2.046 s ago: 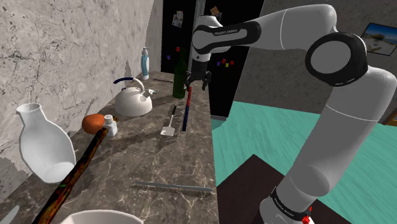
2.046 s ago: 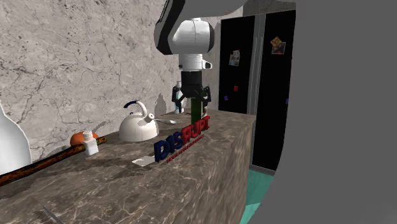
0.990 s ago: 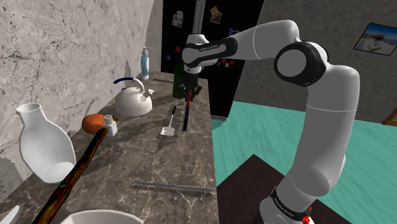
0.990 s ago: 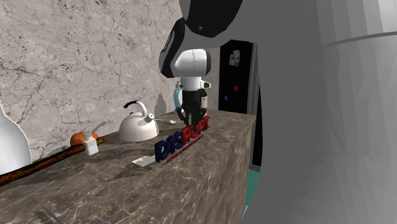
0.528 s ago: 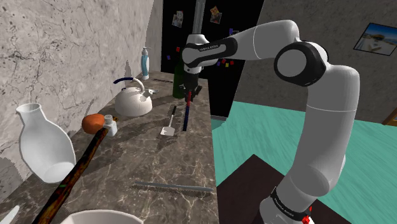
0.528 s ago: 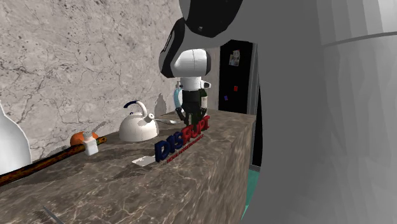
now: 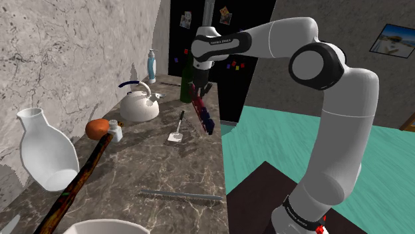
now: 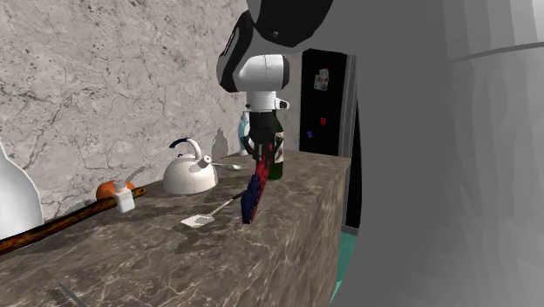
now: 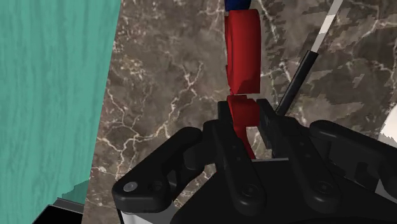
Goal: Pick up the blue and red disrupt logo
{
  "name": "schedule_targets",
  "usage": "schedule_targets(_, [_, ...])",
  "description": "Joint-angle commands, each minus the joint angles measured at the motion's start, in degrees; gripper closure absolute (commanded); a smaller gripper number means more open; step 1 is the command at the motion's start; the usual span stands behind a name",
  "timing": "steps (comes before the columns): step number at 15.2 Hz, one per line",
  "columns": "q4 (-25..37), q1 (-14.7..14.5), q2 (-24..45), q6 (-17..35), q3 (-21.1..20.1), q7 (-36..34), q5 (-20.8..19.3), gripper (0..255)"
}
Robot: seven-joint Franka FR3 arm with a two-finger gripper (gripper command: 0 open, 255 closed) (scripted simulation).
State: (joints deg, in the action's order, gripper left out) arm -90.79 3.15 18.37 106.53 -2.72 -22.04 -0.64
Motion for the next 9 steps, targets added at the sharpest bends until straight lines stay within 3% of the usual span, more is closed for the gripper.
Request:
schedule_targets(1, [1.29, -0.03, -0.23, -1.50, -0.02, -0.03, 0.01, 255])
schedule_targets(9, [5.51, -0.05, -0.60, -6.08, -0.04, -0.02, 0.03, 255])
